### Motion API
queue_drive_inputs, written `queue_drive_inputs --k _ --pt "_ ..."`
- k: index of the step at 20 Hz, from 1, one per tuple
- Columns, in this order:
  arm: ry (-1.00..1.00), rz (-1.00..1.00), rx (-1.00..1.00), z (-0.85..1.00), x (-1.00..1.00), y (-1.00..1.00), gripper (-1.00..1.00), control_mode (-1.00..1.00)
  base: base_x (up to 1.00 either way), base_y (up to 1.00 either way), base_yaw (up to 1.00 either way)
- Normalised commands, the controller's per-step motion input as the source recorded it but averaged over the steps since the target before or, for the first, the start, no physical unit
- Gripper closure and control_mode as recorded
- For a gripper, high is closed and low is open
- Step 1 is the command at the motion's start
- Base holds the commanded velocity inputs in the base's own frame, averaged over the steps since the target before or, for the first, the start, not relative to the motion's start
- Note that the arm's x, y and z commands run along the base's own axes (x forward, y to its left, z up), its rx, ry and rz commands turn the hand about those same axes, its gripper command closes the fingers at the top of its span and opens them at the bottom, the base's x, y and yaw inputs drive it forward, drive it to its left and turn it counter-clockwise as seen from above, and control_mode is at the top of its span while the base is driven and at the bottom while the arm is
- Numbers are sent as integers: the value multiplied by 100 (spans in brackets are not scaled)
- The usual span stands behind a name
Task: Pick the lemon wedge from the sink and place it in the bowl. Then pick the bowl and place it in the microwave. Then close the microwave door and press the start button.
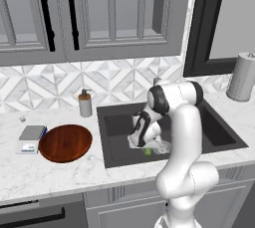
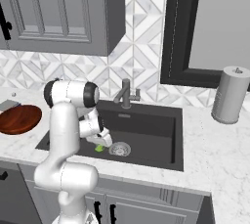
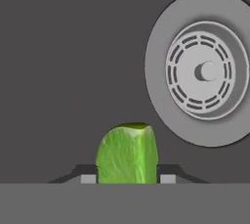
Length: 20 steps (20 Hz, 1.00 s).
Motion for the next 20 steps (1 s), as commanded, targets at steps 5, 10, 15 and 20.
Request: queue_drive_inputs --k 5,10,15,20 --pt "-35 0 1 26 -23 0 100 -100 0 0 0" --pt "-32 0 1 72 0 0 100 -100 0 0 0" --pt "-4 -1 0 98 -30 1 100 -100 0 0 0" --pt "-4 0 1 100 -33 0 100 -100 0 0 0"
